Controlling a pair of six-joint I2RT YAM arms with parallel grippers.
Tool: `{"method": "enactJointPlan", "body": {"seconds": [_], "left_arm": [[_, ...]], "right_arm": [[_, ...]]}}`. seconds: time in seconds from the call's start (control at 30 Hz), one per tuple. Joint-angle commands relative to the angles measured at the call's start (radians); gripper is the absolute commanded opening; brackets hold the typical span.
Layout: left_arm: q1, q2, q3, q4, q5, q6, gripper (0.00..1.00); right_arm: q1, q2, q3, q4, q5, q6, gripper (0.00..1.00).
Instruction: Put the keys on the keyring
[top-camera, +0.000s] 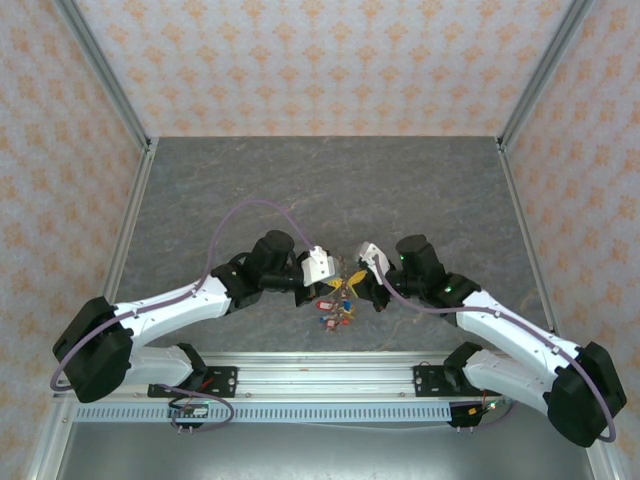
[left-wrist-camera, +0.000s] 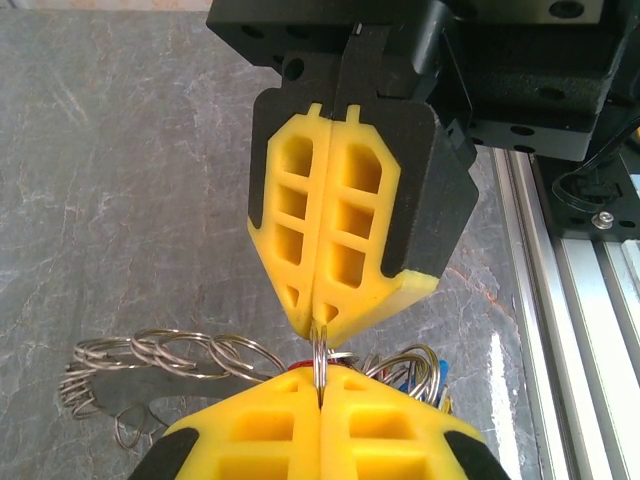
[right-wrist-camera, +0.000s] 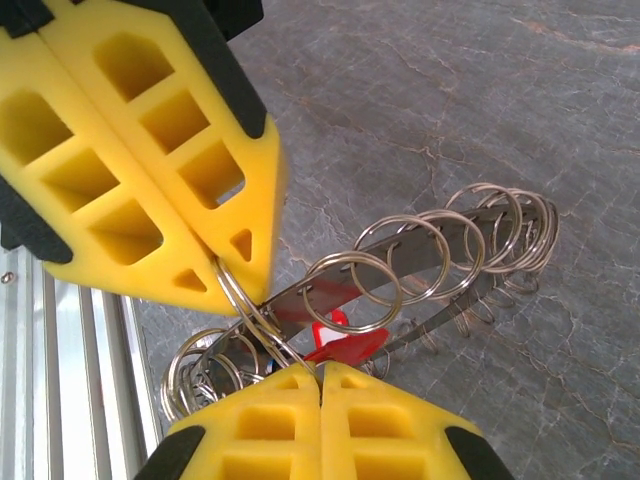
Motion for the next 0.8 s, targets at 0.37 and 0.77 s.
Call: {"method": "enactJointPlan", "body": {"seconds": [0.37, 0.77], "left_arm": [[0.002, -0.016, 0.040, 0.038, 0.037, 0.029, 0.00], [0.001, -0.024, 0.052, 0.018, 0.053, 0.035, 0.00]], "right_arm": [[-0.008, -0.087, 0.066, -0.049, -0.088, -0.186, 0.23], [-0.008, 0.001, 0.096, -0.041, -0.075, -0.297, 0.24]]}}
